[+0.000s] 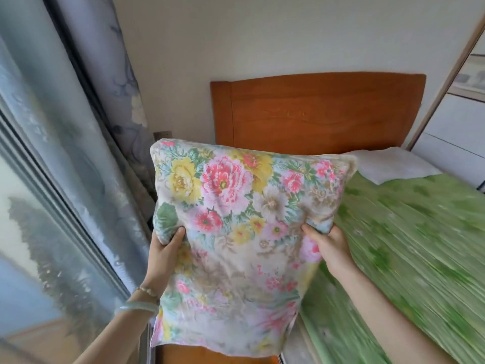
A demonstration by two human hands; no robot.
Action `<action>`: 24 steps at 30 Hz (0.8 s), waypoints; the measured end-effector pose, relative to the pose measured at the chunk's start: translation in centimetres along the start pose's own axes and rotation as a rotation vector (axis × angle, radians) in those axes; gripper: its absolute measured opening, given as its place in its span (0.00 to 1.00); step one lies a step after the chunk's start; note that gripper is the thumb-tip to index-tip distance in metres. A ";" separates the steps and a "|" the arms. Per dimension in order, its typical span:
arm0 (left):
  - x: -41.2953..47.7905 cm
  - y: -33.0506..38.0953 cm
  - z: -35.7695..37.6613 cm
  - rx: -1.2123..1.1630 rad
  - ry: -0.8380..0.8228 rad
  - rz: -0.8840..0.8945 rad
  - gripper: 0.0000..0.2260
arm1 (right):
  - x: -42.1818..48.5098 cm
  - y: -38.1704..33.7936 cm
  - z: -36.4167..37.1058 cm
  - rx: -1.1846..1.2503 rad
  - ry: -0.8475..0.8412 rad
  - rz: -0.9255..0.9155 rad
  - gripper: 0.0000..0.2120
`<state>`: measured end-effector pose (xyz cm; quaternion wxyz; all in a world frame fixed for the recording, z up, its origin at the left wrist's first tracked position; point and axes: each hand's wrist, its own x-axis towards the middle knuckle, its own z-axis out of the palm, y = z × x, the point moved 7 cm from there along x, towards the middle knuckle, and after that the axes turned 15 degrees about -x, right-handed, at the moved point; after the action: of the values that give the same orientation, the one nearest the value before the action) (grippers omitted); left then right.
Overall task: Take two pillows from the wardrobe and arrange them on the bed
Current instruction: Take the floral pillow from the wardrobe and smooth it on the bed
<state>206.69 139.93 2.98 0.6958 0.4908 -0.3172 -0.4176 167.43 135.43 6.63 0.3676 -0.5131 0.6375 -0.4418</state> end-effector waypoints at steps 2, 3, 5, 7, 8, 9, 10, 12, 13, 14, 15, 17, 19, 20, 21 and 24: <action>3.8 -0.7 1.1 0.007 -0.019 -0.005 0.12 | 3.4 0.0 1.2 -0.016 0.014 0.000 0.10; 5.7 -1.0 1.7 0.012 -0.025 0.000 0.10 | 5.3 0.0 1.9 -0.016 0.011 0.002 0.11; 9.3 -1.7 2.9 0.041 -0.016 0.025 0.05 | 9.4 0.5 3.3 -0.006 0.002 0.008 0.13; 13.0 -2.1 4.3 0.058 -0.003 0.046 0.04 | 13.5 0.5 4.8 0.004 -0.016 0.020 0.15; 15.2 -2.4 5.2 0.064 -0.003 0.044 0.04 | 15.9 0.5 5.5 0.012 -0.027 0.025 0.15; 17.2 -2.4 6.0 0.074 -0.005 0.039 0.04 | 18.0 0.2 6.1 0.017 -0.031 0.029 0.15; 19.1 -2.2 7.0 0.085 -0.012 0.040 0.04 | 19.8 -0.2 6.5 0.023 -0.027 0.030 0.14; 23.2 -1.7 9.2 0.109 -0.040 0.057 0.06 | 23.6 -1.3 7.1 0.043 -0.013 0.031 0.13; 25.3 -1.7 10.3 0.118 -0.055 0.065 0.08 | 25.5 -1.8 7.3 0.043 -0.008 0.029 0.14; 27.1 -1.8 11.3 0.123 -0.069 0.069 0.08 | 27.1 -2.2 7.5 0.040 -0.008 0.029 0.15; 28.7 -2.0 12.3 0.123 -0.079 0.071 0.09 | 28.5 -2.5 7.7 0.039 -0.011 0.029 0.17; 31.7 -2.3 14.2 0.122 -0.100 0.091 0.10 | 31.1 -3.2 7.6 0.049 0.021 0.032 0.15; 34.8 -2.8 16.2 0.112 -0.123 0.098 0.11 | 33.8 -3.7 7.2 0.028 0.090 0.034 0.10; 36.4 -3.1 17.3 0.098 -0.139 0.097 0.12 | 34.9 -3.9 7.1 0.019 0.114 0.031 0.10; 37.9 -3.6 18.4 0.084 -0.159 0.091 0.13 | 36.0 -3.9 7.0 0.010 0.130 0.028 0.10; 42.7 -5.5 21.9 0.062 -0.220 0.076 0.12 | 39.2 -3.6 6.5 0.005 0.228 0.034 0.08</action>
<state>205.78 91.70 6.01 0.6567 0.4508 -0.4227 -0.4324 166.64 95.59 7.25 0.3012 -0.4477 0.6827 -0.4927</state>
